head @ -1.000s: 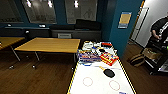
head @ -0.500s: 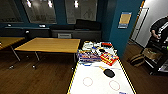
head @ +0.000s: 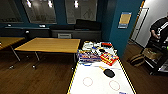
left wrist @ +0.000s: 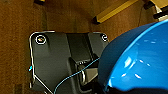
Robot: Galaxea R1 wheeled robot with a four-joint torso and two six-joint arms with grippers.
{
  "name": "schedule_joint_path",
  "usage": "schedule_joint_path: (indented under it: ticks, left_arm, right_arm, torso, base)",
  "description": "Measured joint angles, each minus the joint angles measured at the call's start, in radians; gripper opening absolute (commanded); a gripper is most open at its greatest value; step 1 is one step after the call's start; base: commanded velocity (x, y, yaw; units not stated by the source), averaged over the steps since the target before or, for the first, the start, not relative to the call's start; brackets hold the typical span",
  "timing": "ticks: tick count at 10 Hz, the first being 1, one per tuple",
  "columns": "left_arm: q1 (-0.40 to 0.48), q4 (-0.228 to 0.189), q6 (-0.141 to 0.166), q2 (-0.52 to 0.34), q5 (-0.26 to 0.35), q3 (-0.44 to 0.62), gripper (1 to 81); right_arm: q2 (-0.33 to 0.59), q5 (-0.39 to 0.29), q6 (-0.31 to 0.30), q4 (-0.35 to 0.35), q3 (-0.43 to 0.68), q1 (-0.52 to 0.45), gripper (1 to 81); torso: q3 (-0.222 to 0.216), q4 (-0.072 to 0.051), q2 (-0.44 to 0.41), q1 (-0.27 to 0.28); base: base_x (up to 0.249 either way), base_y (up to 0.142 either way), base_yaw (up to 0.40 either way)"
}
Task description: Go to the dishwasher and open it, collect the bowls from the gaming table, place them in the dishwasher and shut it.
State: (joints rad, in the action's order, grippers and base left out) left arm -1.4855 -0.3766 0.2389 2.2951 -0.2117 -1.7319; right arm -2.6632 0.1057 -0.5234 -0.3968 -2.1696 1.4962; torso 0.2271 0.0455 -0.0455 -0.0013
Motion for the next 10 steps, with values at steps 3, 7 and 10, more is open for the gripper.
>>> schedule_joint_path:
  ticks: [3,7,10]
  left_arm:
    - [-0.039,0.000,0.000,-0.063,-0.054,0.077,1.0]
    - [-0.088,0.002,0.001,-0.124,-0.128,0.124,1.0]
    - [-0.086,0.003,0.004,-0.116,-0.128,0.108,1.0]
  right_arm:
    - [0.085,0.036,-0.001,0.000,0.005,0.039,1.0]
    - [0.090,0.052,-0.001,0.001,-0.047,0.044,1.0]
    - [0.088,0.051,-0.002,0.001,-0.137,0.055,1.0]
  torso:
    - [0.000,0.000,0.000,0.000]
    - [0.000,0.000,-0.001,0.000]
    - [-0.001,0.000,-0.001,0.000]
  base:
    - [0.000,0.000,0.000]
    - [0.000,0.000,0.000]
    - [0.000,0.000,0.000]
